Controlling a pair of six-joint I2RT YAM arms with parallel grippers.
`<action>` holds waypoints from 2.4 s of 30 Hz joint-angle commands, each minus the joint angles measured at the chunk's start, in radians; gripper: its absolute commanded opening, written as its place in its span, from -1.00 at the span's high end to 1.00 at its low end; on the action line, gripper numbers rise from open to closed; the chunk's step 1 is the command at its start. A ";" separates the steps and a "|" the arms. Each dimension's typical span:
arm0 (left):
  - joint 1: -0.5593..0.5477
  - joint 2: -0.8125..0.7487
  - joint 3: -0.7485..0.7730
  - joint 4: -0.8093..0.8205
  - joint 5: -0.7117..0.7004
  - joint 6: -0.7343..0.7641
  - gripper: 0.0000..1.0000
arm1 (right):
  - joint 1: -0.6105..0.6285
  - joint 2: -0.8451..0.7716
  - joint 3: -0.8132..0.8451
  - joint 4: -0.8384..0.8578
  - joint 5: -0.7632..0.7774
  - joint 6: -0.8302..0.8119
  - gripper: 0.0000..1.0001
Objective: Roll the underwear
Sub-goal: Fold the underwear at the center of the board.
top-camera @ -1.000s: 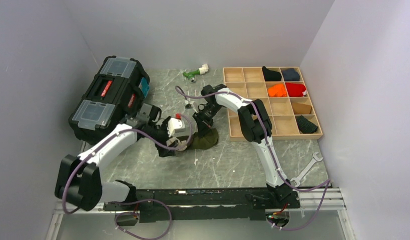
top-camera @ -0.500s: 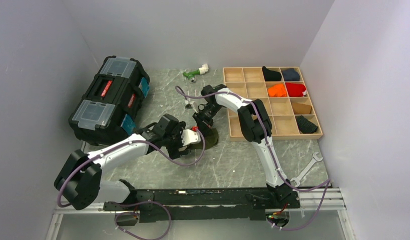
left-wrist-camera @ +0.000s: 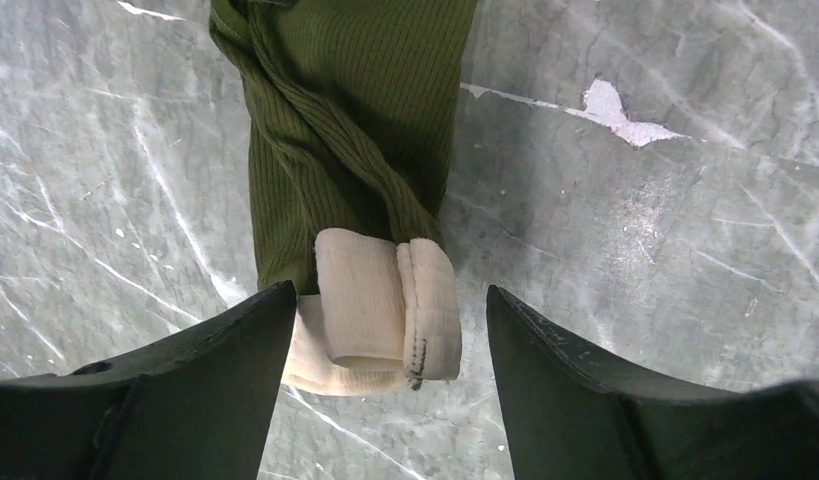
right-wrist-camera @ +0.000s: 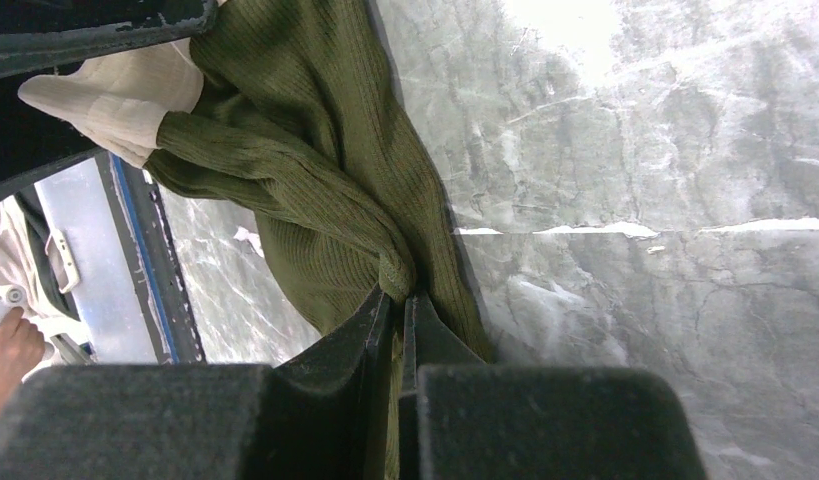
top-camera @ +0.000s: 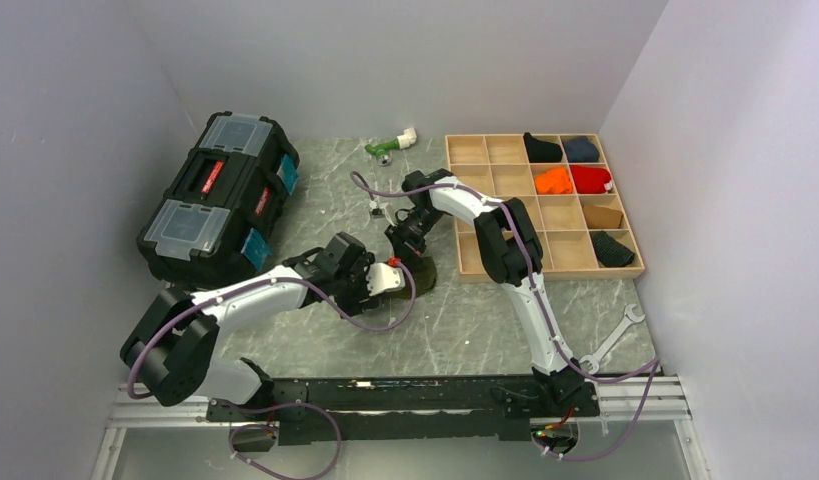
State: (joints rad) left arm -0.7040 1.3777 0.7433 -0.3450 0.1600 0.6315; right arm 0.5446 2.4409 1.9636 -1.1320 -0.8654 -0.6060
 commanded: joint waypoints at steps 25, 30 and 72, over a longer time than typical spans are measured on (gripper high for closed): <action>0.166 0.126 0.072 -0.124 0.166 -0.062 0.15 | 0.003 -0.016 0.005 0.004 -0.004 -0.007 1.00; 0.230 0.135 0.091 -0.153 0.214 -0.064 0.35 | 0.004 -0.015 0.025 -0.018 -0.010 -0.016 1.00; 0.359 0.318 0.204 -0.374 0.406 -0.012 0.32 | 0.009 -0.061 0.030 -0.028 -0.066 -0.009 1.00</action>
State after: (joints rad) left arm -0.3481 1.6737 0.9581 -0.6346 0.5621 0.6033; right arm 0.5507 2.4405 1.9804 -1.1538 -0.8883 -0.6090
